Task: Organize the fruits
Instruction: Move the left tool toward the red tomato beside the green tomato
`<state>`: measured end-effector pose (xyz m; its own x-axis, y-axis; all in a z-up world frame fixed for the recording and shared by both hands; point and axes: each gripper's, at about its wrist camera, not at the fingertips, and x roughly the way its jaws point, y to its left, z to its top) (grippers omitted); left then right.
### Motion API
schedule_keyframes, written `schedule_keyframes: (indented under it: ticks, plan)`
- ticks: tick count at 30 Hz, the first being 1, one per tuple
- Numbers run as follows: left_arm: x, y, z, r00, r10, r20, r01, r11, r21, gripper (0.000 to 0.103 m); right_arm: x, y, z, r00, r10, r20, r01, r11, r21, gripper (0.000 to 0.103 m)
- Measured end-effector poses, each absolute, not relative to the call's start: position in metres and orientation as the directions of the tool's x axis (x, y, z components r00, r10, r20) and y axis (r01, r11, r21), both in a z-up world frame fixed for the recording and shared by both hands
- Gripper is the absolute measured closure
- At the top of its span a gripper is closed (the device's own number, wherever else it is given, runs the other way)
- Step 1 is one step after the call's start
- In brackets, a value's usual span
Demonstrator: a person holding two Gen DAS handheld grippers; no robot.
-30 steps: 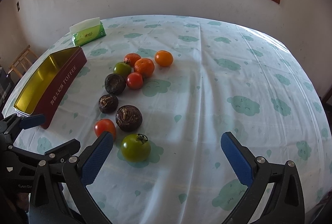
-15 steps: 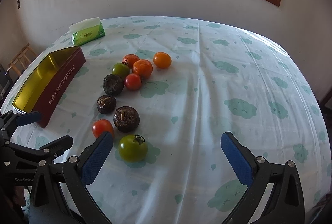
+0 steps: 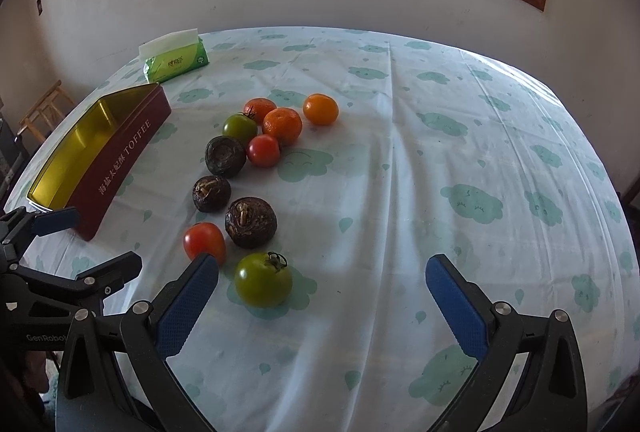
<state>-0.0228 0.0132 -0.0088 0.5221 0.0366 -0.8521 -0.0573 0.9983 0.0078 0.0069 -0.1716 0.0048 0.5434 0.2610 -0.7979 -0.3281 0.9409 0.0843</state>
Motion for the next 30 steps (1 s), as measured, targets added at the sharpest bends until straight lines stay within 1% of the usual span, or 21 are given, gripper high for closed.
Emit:
schedule_keyframes:
  ticks: [18, 30]
  plan:
    - [-0.024, 0.017, -0.012, 0.513, 0.034, -0.858, -0.065, 0.998, 0.0, 0.001, 0.005, -0.169, -0.002, 0.527, 0.276, -0.804, -0.342, 0.935, 0.097, 0.0]
    - [-0.023, 0.008, -0.013, 0.514, 0.01, -0.858, -0.03, 1.0, -0.007, 0.001, 0.005, -0.178, -0.007, 0.527, 0.257, -0.81, -0.32, 0.943, 0.091, 0.0]
